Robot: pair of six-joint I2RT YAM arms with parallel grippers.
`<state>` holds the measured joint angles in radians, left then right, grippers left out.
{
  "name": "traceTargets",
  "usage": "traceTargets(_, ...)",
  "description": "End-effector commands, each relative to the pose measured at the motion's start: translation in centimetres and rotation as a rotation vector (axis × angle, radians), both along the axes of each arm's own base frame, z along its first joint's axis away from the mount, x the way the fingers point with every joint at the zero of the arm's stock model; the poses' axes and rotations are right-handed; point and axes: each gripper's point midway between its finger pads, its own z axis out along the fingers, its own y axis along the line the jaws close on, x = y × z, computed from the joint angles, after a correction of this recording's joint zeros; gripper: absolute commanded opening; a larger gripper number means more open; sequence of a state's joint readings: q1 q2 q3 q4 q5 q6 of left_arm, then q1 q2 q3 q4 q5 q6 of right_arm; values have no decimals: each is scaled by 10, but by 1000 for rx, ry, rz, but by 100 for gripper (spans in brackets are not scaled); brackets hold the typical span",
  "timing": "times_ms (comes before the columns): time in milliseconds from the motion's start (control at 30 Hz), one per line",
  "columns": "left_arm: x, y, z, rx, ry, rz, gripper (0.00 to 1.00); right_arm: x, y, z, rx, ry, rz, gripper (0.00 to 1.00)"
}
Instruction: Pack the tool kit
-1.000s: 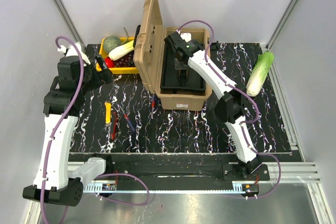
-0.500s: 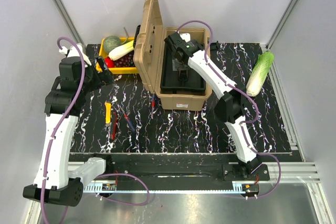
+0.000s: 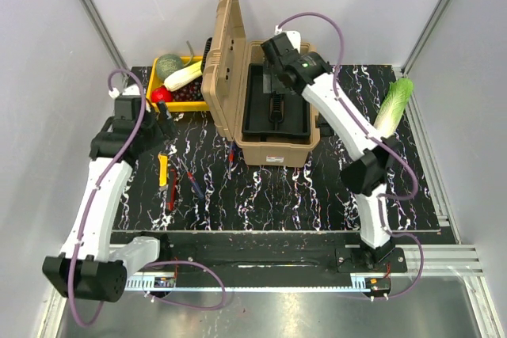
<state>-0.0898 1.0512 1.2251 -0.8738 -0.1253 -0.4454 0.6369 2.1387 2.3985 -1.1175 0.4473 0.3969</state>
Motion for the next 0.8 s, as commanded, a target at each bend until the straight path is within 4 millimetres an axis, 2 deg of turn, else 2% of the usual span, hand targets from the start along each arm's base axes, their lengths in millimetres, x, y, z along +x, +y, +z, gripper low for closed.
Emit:
traceTargets(0,1,9,-57,-19,151,90,99,-16,-7,76,119,-162,39,75)
traceTargets(133,-17,8,-114,-30,330,93,96,-29,-17,90,154,-205,41,77)
traceTargets(200,-32,8,-144,-33,424,96,91,-36,-22,88,163,-216,35,78)
traceTargets(300,-42,2,-169,-55,501,87,83,-43,-31,80,186,-213,22,79)
traceTargets(433,-44,1,-191,-58,554,90,72,-49,-44,67,209,-186,1,79)
traceTargets(533,-40,-5,-201,-79,579,57,57,-50,-53,68,216,-185,-12,79)
traceTargets(633,-40,-3,-210,-67,602,54,54,-51,-62,70,225,-190,-24,79)
traceTargets(767,-43,1,-220,-45,634,68,55,-53,-67,71,248,-186,-35,79)
